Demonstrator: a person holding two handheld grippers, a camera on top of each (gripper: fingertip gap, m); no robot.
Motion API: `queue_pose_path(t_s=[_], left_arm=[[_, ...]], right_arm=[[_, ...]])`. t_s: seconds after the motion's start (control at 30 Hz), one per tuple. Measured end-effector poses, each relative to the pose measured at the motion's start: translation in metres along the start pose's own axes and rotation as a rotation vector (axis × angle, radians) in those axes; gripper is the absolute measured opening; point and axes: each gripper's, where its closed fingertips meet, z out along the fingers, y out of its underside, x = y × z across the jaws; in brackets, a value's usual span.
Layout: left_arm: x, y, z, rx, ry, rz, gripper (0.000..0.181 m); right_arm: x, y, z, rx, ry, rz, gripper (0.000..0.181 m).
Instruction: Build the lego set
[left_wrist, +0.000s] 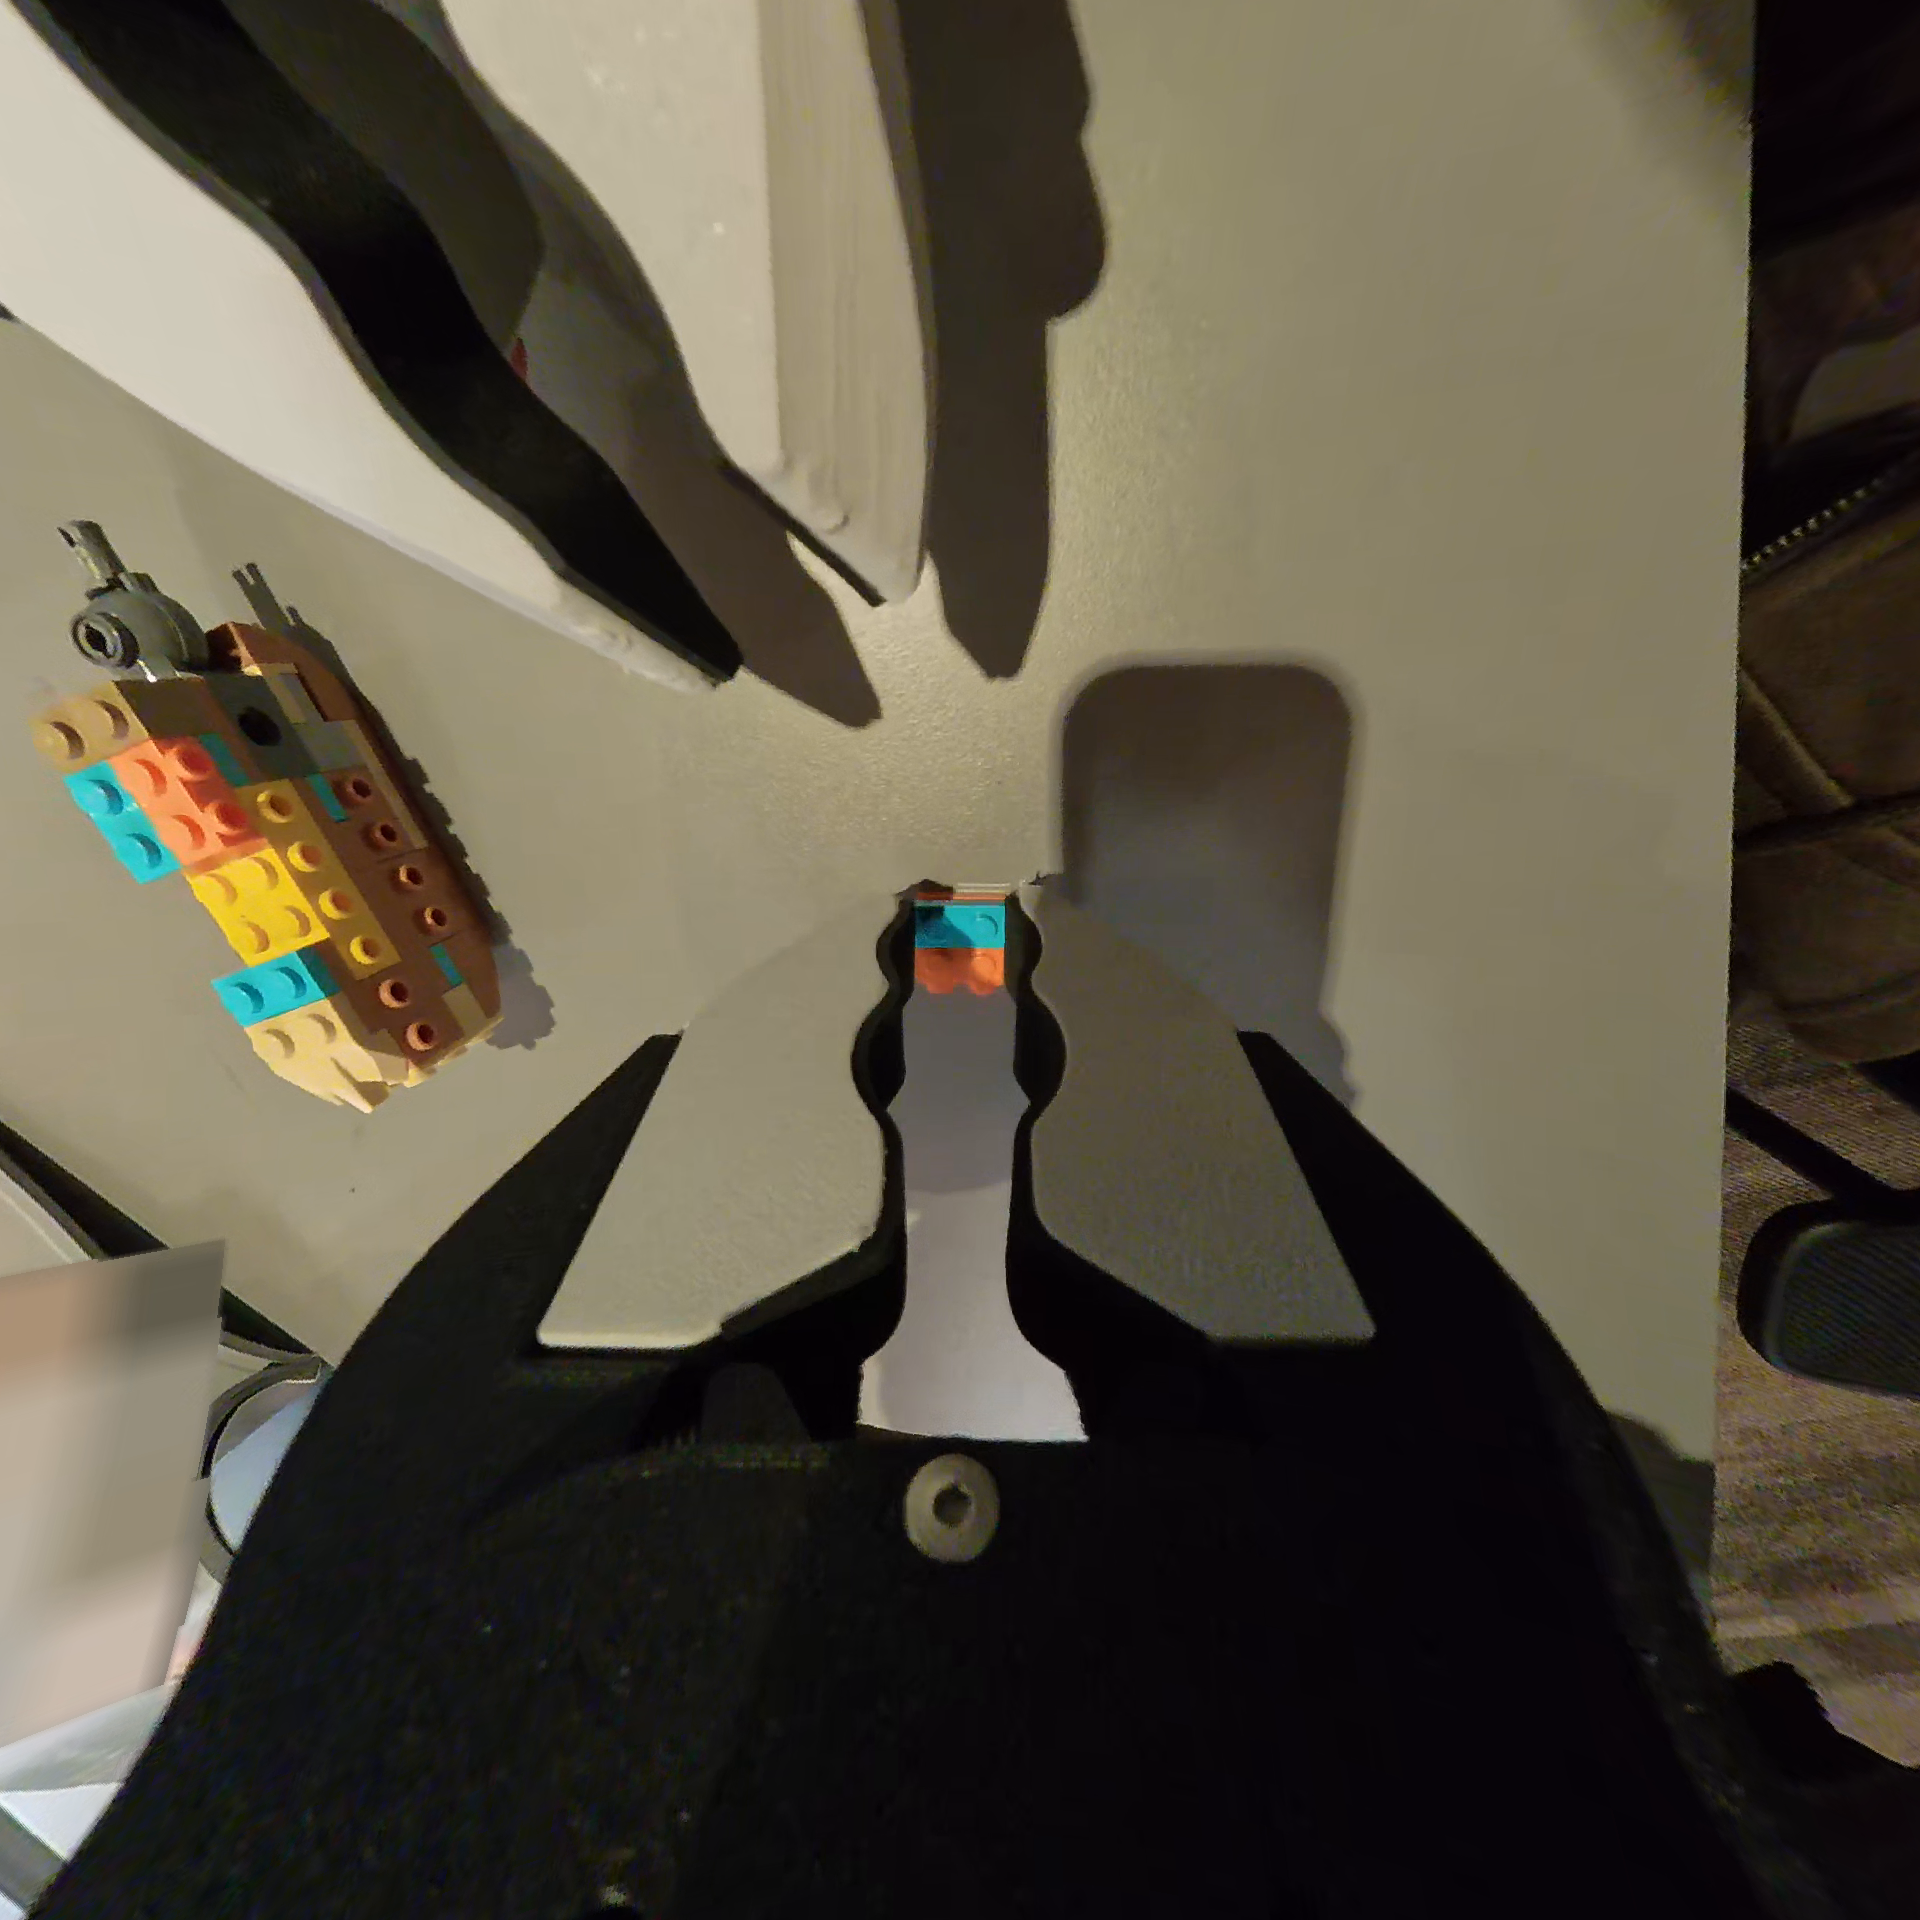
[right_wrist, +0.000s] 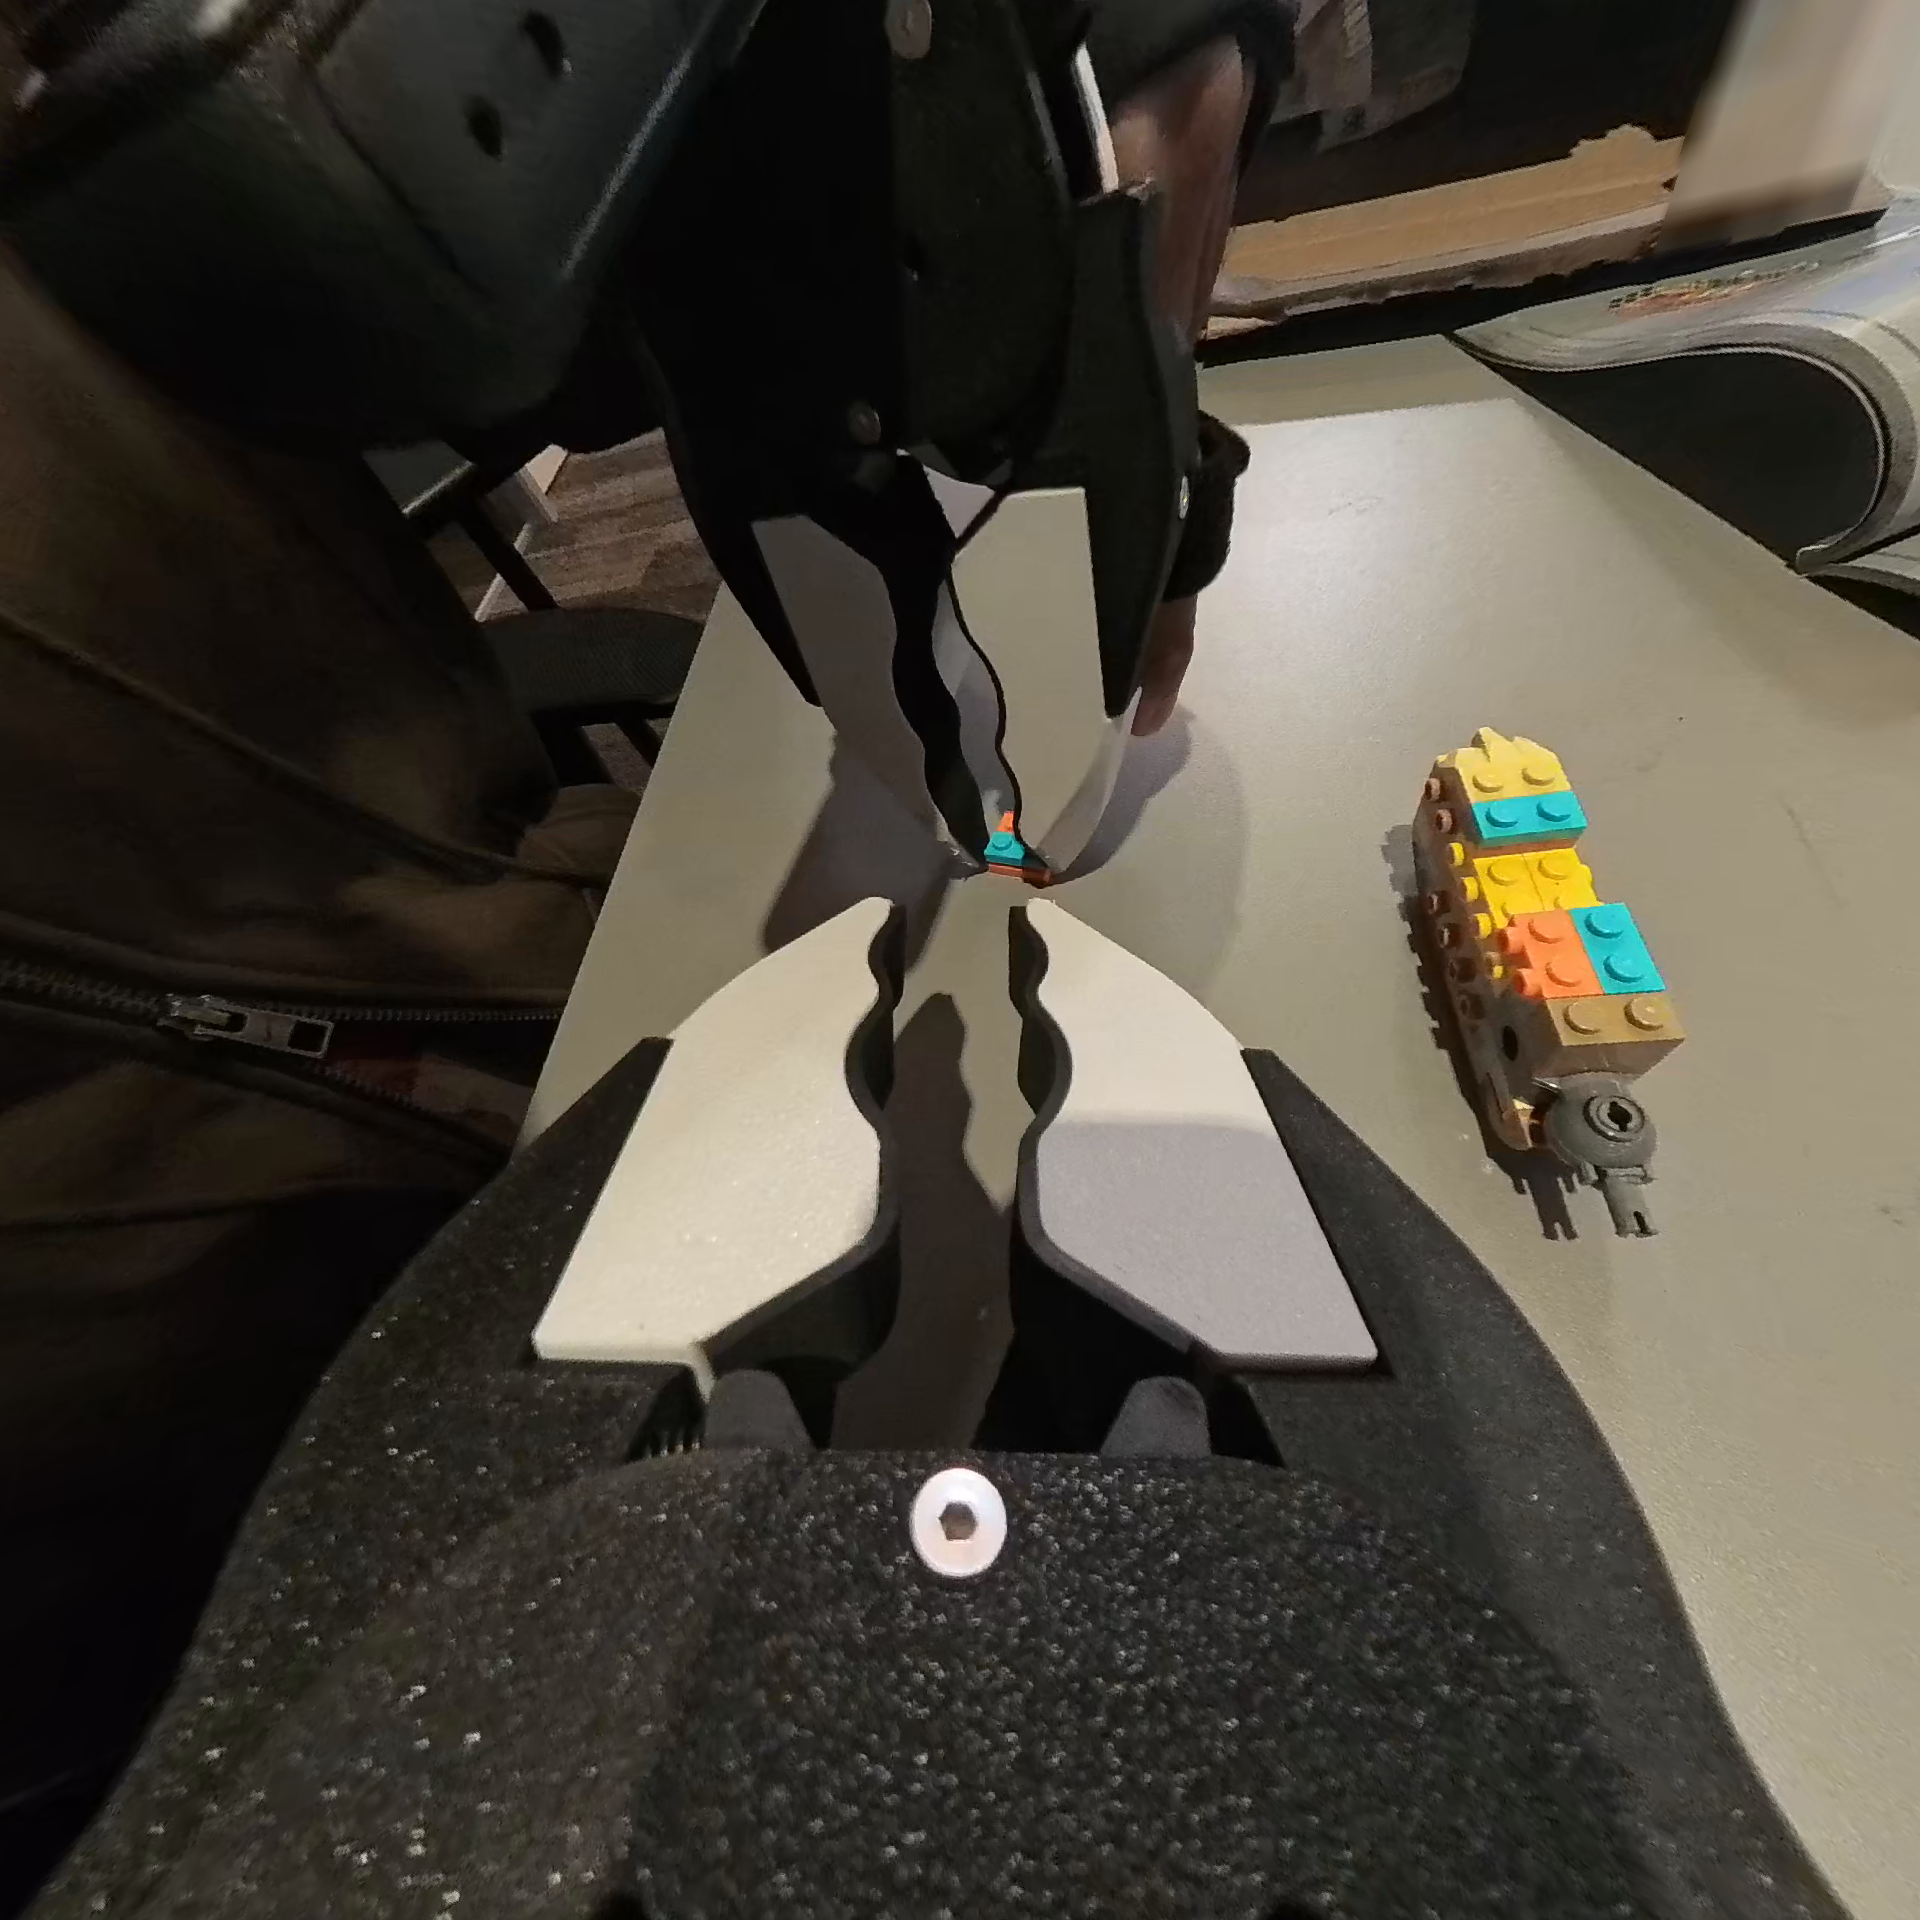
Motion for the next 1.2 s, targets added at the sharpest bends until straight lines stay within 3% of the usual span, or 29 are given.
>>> queue_pose_path(t_s=[0.8,1.2], left_arm=[[-0.001,0.002,-0.001,0.099,-0.021,-0.063,0.022],[-0.003,0.01,-0.008,0.442,-0.128,-0.245,0.031]], right_arm=[[-0.001,0.0,0.0,0.002,-0.006,-0.001,0.017],[-0.001,0.001,0.001,-0.002,-0.003,-0.01,0.017]])
